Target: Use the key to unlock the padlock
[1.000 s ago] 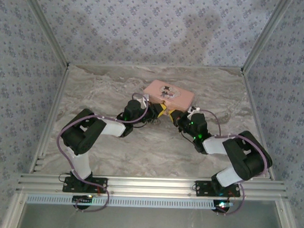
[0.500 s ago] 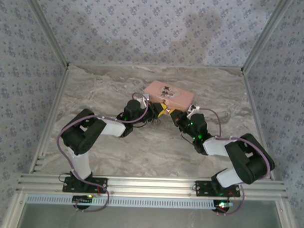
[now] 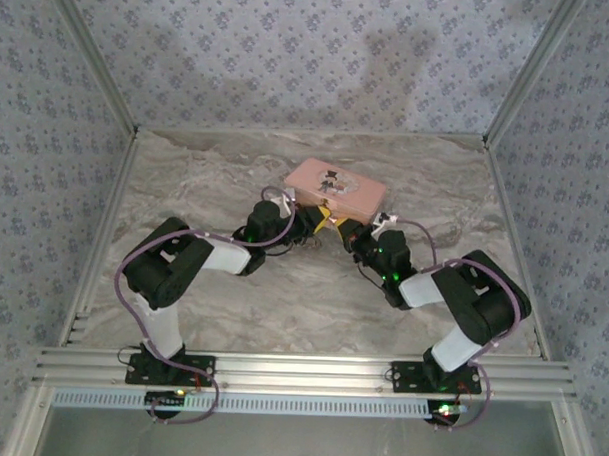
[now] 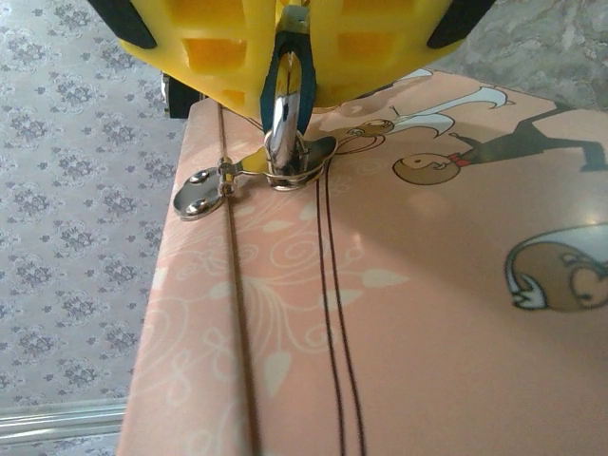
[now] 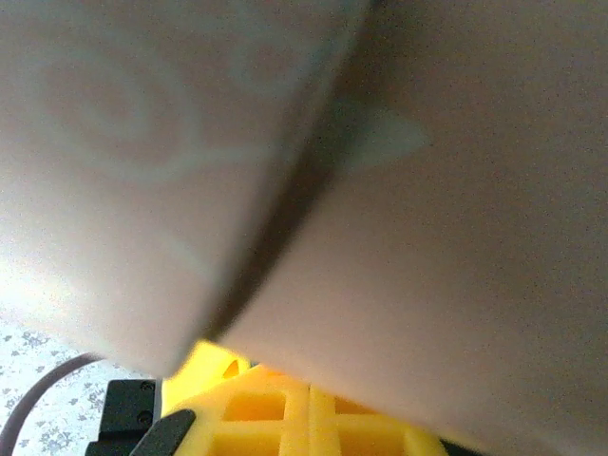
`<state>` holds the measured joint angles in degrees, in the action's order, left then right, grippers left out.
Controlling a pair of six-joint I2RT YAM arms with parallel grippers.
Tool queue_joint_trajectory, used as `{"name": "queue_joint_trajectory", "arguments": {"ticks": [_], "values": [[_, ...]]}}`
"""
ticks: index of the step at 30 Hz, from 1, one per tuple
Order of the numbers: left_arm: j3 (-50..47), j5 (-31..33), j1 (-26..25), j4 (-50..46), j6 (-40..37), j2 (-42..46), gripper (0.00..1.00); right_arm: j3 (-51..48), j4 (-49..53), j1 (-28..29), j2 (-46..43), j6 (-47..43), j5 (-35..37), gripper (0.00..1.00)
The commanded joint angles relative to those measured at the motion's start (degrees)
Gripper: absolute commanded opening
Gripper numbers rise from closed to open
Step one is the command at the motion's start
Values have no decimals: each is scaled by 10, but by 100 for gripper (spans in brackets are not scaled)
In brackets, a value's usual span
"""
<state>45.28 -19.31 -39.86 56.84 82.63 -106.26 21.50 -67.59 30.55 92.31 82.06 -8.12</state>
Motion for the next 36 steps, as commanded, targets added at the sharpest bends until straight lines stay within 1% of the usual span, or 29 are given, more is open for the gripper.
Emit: {"name": "queue_joint_trajectory", "arguments": {"ticks": [1,8,10,15,16,18,28,32,36], "values": [[9,-63,-19,78,1,12,2,-9,7,17,-7,-8,12,0],[8,-58,-13,93,7,7,2,-39,-26,16,-12,-10,28,0],[9,-58,-11,103,14,3,2,-42,-54,20,-2,-10,27,0],[5,-57,-10,105,14,4,2,-55,-122,22,31,28,30,0],[4,-57,-9,107,14,5,2,-58,-123,23,31,32,30,0],[0,-56,-5,107,15,7,2,-64,-118,27,19,18,38,0],[-4,-55,6,96,6,16,2,-119,-20,27,-96,-26,66,0],[-2,-57,6,95,7,15,2,-119,15,22,-135,-42,60,0],[-5,-59,6,97,8,17,2,-112,31,19,-154,-48,57,0]]}}
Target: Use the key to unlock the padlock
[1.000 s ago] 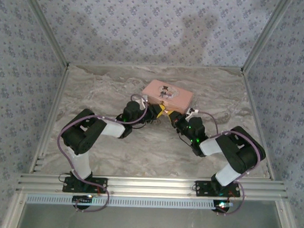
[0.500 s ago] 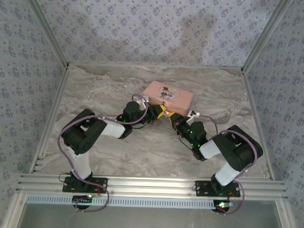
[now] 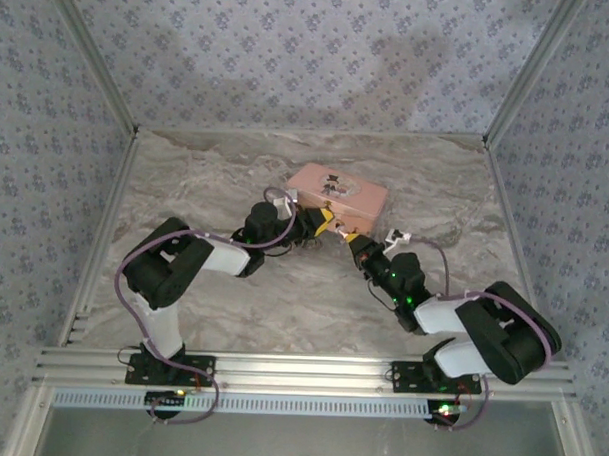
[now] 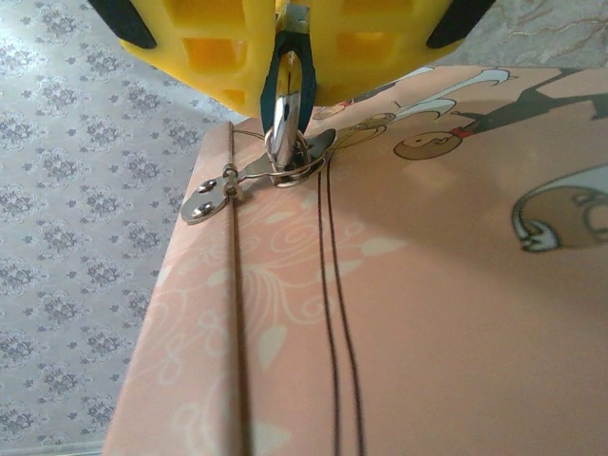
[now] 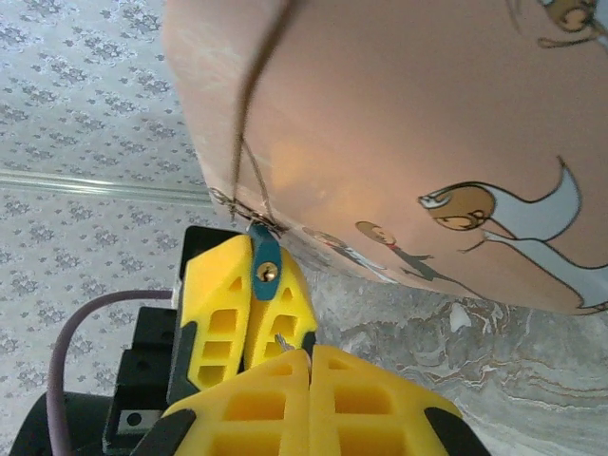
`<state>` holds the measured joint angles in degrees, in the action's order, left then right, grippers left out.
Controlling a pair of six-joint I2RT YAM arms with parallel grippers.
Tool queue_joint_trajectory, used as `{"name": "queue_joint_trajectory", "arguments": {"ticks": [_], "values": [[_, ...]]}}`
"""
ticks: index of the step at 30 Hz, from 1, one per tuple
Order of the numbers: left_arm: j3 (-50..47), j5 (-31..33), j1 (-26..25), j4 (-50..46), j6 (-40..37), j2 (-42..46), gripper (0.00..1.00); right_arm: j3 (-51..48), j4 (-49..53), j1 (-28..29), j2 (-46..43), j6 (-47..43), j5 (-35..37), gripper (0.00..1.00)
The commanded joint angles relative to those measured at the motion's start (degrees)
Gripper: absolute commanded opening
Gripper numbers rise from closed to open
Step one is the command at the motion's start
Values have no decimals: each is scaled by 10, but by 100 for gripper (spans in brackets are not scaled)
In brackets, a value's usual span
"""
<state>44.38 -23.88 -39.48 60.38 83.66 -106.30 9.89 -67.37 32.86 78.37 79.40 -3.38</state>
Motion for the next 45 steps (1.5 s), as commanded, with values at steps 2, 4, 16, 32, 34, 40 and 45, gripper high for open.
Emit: {"name": "queue_joint_trajectory", "arguments": {"ticks": [2,4,16,32,34,40,45], "values": [[3,-13,1,62,-3,17,2,10,29,-4,-18,-23,7,0],[3,-13,0,63,-2,16,2,18,37,-3,-18,-25,7,0],[7,-12,-5,67,2,10,2,57,33,-1,19,-24,4,0],[4,-13,-6,71,5,10,2,80,13,-3,60,-22,-2,0],[5,-13,-6,71,4,10,2,80,6,-4,64,-20,-2,0],[4,-13,-7,72,5,9,2,80,-6,-4,65,-16,-1,0],[3,-13,-7,70,4,10,2,77,-16,-4,64,-13,-1,0]]}}
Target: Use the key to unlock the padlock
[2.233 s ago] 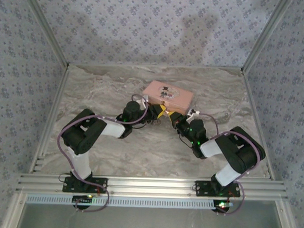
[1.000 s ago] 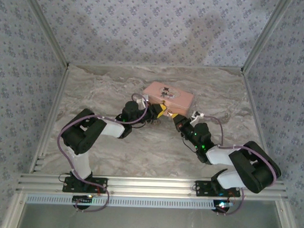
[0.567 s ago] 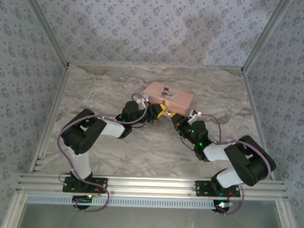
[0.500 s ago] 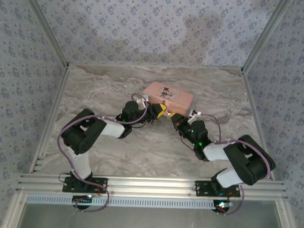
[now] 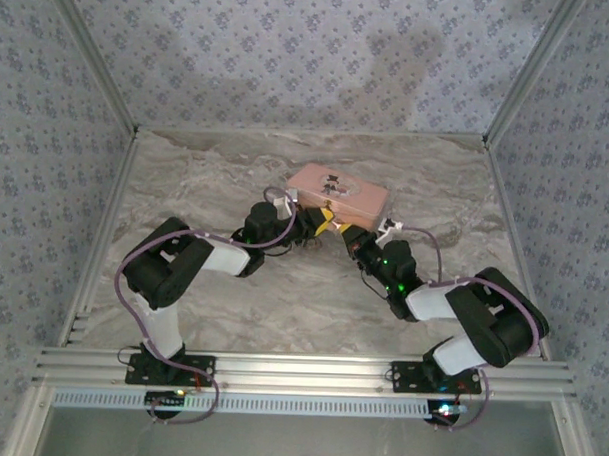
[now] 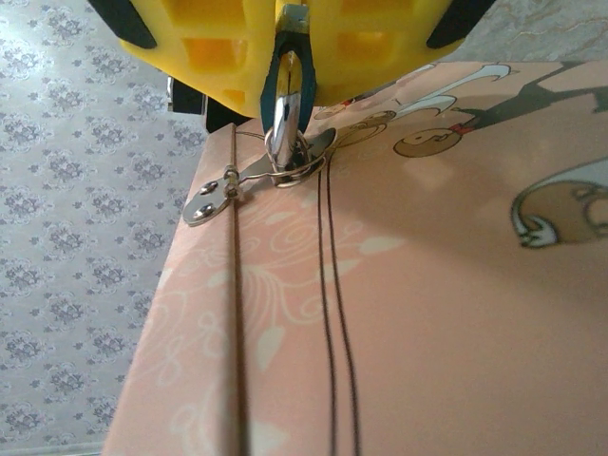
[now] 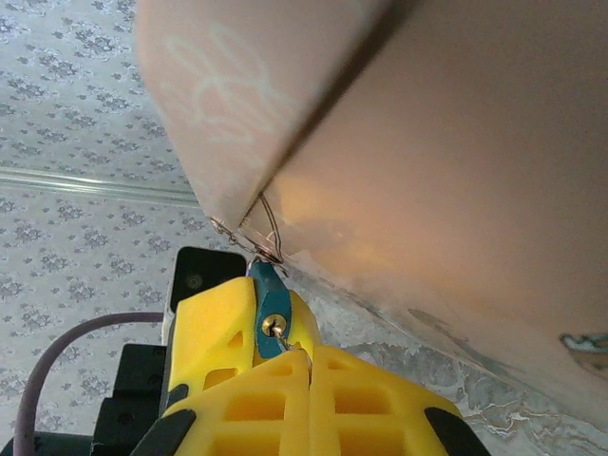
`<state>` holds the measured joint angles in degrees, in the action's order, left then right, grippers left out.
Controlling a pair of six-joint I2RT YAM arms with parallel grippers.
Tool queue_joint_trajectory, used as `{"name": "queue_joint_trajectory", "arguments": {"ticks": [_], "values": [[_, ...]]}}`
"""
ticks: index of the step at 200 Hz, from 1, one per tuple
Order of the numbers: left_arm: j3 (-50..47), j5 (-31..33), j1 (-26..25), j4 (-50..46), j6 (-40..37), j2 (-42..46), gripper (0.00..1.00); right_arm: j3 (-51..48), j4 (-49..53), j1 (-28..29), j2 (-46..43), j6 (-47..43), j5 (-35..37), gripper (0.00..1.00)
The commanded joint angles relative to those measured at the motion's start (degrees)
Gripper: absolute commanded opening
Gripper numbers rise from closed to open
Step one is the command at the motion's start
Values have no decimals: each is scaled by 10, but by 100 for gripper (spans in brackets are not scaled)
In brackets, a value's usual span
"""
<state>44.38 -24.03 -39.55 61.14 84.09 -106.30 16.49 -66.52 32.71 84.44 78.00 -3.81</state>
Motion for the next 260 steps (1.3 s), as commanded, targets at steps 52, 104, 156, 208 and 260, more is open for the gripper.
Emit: {"name": "queue_joint_trajectory", "arguments": {"ticks": [52,104,156,208,260], "values": [[3,-11,-8,64,0,11,2,17,-20,-3,3,-3,3,0],[3,-10,-10,69,2,8,2,21,-18,-1,4,-1,6,0],[5,-15,-16,75,3,5,2,28,-42,0,33,39,4,0],[8,-21,-19,79,1,3,2,50,-40,5,58,158,-7,0],[18,-34,-27,80,-2,4,0,68,-5,10,55,165,-6,0]]}}
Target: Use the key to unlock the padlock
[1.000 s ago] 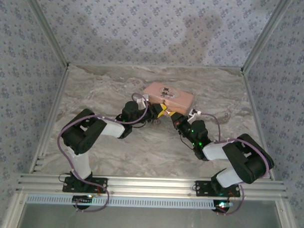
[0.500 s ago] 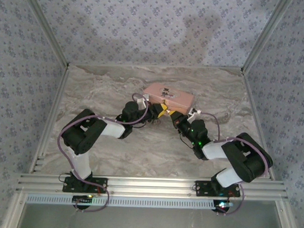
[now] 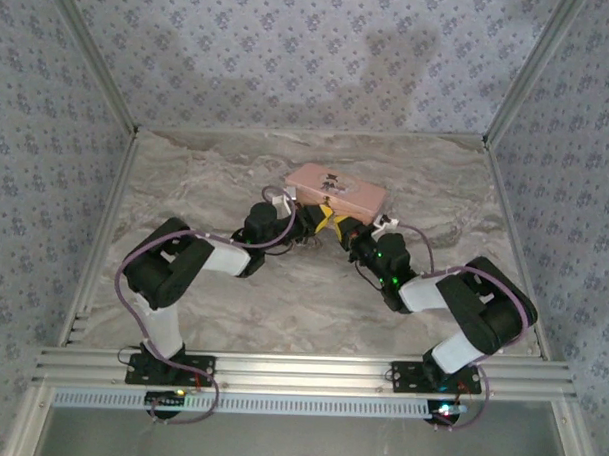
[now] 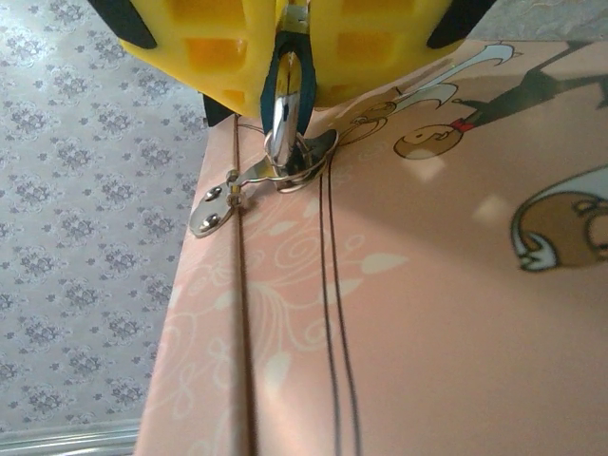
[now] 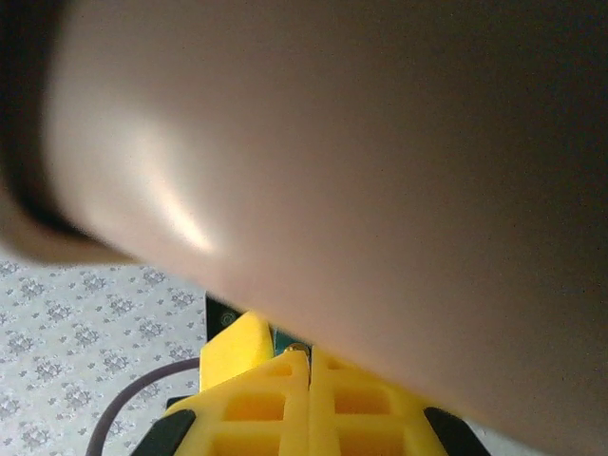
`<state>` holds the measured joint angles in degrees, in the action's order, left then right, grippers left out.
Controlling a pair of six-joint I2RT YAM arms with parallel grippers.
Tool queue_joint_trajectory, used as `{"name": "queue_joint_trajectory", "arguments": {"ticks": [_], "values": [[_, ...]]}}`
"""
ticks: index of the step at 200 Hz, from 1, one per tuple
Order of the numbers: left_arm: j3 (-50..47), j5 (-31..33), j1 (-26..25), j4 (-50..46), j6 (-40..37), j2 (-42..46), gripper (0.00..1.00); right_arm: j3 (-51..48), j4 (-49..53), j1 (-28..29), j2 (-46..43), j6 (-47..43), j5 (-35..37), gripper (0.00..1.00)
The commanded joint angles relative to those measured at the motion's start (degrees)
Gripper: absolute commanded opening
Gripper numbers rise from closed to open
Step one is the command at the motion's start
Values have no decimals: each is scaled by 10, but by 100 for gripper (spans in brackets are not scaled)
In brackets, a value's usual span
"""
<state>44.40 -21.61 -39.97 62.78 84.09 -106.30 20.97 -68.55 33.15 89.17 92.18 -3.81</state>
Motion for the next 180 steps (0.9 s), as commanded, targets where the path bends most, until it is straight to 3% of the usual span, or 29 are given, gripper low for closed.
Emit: {"name": "queue_joint_trajectory", "arguments": {"ticks": [1,40,127,180], "values": [[19,-59,-23,63,-3,4,0,25,18,5,8,22,-6,0],[29,-81,-33,53,-9,11,0,78,163,4,-23,-66,-25,0],[55,-138,-65,45,-20,15,0,129,183,10,19,-87,-63,0],[30,-111,-53,18,-38,22,0,131,213,2,12,-115,-98,1]]}}
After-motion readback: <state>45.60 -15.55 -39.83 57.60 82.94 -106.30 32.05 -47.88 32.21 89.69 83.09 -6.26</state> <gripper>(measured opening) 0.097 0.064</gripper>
